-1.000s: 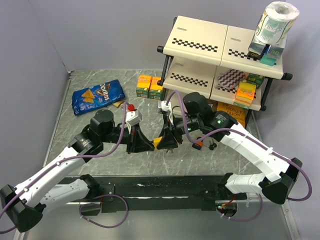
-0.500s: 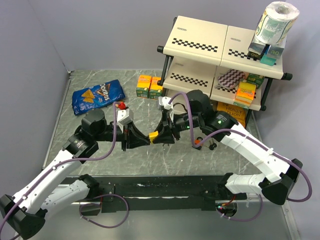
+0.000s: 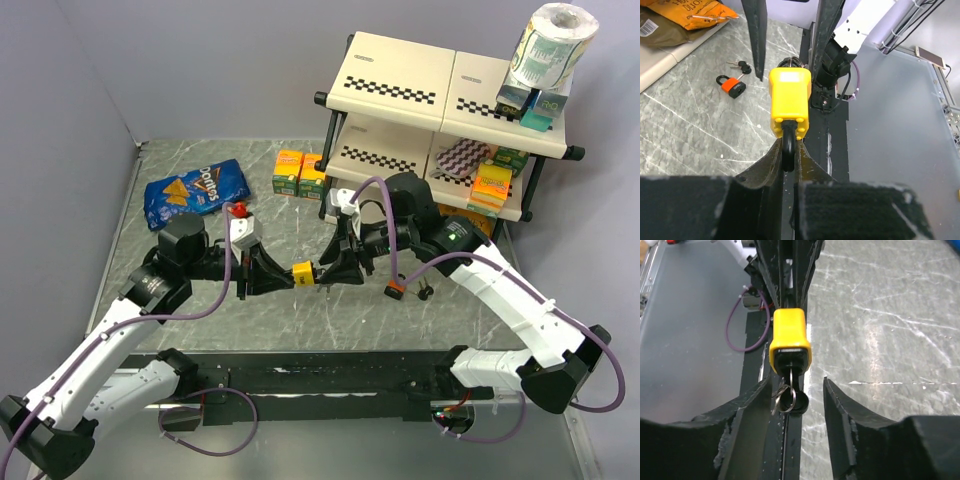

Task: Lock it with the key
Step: Lock the lock, then place the key at the center of the board.

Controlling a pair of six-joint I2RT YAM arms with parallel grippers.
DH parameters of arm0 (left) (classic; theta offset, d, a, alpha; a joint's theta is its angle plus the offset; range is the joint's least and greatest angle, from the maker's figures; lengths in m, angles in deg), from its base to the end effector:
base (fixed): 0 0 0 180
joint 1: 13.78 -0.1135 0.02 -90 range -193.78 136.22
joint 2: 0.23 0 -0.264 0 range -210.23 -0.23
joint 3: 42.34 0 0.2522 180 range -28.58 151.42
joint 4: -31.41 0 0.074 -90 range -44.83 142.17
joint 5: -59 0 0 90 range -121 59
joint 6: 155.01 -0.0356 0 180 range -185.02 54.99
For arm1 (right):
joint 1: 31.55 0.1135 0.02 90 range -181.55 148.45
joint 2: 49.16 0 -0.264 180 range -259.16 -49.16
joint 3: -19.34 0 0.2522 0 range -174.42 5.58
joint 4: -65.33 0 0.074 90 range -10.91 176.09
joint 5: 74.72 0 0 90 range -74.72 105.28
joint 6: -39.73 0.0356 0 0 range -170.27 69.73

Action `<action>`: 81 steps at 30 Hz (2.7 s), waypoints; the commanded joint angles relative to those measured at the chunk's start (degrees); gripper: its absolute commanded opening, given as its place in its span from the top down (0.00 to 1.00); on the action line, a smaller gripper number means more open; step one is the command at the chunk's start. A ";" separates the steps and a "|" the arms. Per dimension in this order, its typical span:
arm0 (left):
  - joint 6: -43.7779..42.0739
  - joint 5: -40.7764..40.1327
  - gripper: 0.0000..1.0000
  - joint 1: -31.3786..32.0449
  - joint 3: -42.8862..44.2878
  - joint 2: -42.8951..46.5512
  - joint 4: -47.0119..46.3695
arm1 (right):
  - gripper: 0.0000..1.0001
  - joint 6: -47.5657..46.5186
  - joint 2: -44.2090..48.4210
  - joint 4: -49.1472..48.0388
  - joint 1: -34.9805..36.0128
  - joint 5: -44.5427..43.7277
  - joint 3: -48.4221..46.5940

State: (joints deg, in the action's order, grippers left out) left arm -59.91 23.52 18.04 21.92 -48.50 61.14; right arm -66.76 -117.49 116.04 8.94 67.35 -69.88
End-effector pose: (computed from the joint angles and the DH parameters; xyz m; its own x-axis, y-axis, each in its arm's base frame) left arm 0.1365 -0.1188 0.3575 -0.2880 0.1180 -0.9503 0.9563 0.0870 -0.2790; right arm 0.1653 0.1781 0.4011 -0.1016 -0.3162 -0.9432 -0.9891 -0.0695 0.1298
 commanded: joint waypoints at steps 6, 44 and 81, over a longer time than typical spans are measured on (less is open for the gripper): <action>-2.20 3.40 0.99 -0.08 2.67 -0.42 -2.26 | 0.62 -2.58 -1.27 2.69 -0.24 2.33 -3.46; -0.45 2.17 0.99 -3.86 -3.21 -0.50 -2.52 | 1.00 -4.60 -1.88 7.44 -13.33 -12.95 11.82; 0.08 -1.87 0.99 -3.95 -9.37 -4.29 -0.85 | 0.34 1.03 -30.64 -7.86 -16.85 -11.56 11.31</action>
State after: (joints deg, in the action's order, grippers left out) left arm -60.81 20.61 14.25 11.82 -53.07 62.91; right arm -63.59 -150.91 109.70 -7.54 52.58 -55.30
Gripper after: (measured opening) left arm 0.119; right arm 0.605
